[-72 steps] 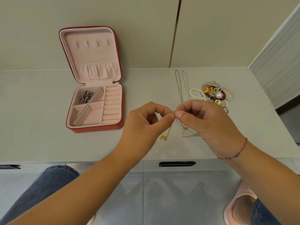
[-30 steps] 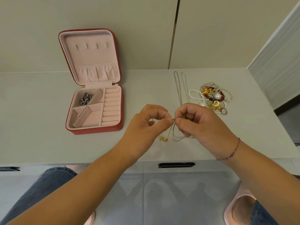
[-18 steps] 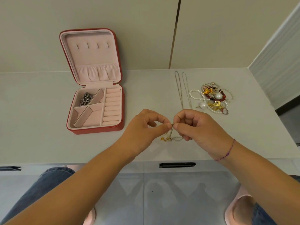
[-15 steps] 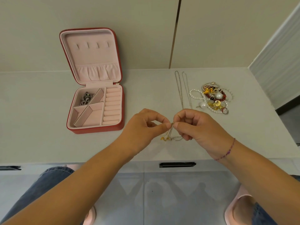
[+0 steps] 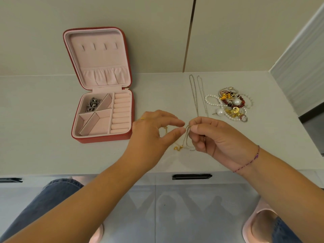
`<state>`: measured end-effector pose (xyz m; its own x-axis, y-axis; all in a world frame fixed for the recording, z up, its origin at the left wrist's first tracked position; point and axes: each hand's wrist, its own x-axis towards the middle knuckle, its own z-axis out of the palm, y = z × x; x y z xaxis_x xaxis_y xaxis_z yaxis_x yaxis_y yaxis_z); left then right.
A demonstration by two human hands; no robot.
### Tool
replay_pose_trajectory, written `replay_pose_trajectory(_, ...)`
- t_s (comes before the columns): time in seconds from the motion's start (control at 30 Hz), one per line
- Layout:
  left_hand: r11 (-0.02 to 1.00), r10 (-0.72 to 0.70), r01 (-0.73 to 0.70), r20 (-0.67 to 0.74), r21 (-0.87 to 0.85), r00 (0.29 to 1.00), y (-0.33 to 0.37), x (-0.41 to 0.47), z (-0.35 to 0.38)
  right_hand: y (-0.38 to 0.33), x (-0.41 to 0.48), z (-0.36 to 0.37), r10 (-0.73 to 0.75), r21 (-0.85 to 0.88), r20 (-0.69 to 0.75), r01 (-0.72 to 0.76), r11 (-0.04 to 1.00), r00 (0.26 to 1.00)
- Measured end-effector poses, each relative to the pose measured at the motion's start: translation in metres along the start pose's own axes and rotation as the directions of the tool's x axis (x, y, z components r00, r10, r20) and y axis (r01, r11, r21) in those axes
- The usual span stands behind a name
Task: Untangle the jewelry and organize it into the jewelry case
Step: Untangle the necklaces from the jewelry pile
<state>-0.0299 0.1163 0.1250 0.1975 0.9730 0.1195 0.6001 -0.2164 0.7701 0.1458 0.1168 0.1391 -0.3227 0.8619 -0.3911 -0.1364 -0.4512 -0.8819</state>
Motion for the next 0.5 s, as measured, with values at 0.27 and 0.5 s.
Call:
replay_pose_trajectory(0.27, 0.951, -0.06, 0.059, 0.006, -0.303, 0.998, 0.012, -0.003, -0.002, 0.0, 0.0, -0.001, 0.026, 0.046, 0.055, -0.028, 0.999, 0.998)
replay_pose_trajectory(0.5, 0.89, -0.107, 0.127, 0.071, -0.438, 0.992, 0.014, -0.002, -0.003, -0.001, -0.002, 0.0, -0.054, -0.084, 0.026, 0.057, 0.995, 0.998)
